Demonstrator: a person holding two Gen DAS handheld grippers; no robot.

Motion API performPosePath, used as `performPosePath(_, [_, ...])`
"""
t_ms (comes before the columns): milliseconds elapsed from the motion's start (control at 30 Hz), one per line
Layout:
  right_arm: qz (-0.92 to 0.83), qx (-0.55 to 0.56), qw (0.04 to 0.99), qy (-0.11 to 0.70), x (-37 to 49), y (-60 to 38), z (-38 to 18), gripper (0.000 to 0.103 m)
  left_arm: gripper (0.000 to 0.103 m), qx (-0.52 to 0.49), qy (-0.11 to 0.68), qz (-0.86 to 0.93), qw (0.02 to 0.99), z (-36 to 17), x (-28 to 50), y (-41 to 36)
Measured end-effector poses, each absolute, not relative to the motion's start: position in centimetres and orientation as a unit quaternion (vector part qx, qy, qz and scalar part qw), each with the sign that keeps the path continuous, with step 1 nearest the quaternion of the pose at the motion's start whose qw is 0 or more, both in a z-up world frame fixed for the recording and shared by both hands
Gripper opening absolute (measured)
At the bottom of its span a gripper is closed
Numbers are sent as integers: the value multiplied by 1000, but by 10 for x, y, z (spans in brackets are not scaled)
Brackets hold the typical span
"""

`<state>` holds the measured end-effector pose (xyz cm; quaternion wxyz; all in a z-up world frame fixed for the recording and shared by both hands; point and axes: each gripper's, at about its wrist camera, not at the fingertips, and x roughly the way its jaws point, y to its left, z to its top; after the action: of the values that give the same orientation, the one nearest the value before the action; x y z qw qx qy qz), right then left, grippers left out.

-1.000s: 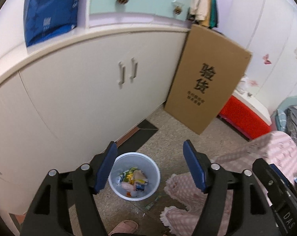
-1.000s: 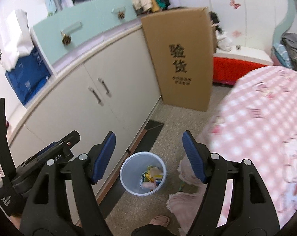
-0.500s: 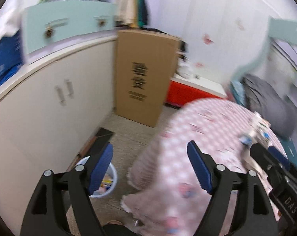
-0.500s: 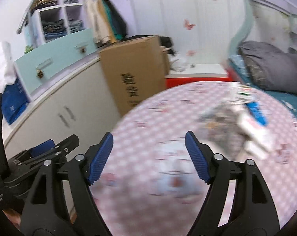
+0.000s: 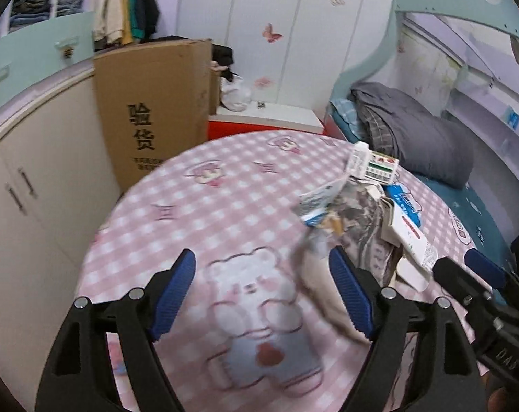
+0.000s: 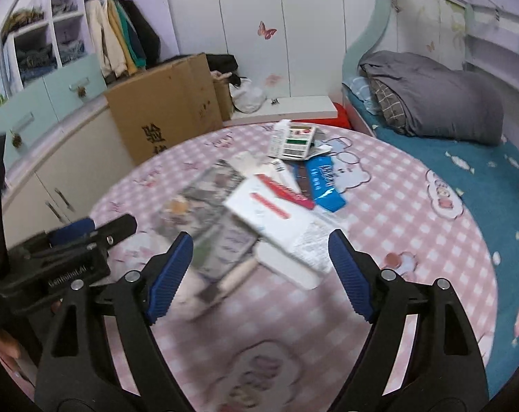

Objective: Collect trash
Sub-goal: 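Grasp the white-red box with the right tool while the left tool grasps the newspaper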

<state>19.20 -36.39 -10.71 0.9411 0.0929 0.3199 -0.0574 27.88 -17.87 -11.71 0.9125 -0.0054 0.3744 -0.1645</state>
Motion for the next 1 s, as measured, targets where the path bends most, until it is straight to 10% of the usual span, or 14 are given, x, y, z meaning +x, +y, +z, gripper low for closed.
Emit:
performPosePath(400, [-31,32,930,365,249,-389,-135,84,76,15,399,-181,899,-140,312,-217])
performPosePath(600, [-10,46,920,390,265,-393,-146,84,38,15,401,-223,888,-141,312,-224])
performPosePath(1000, [-29,56,928,367,239,-378,-126,34,13,-20,366,-245,898,-114,289,-209])
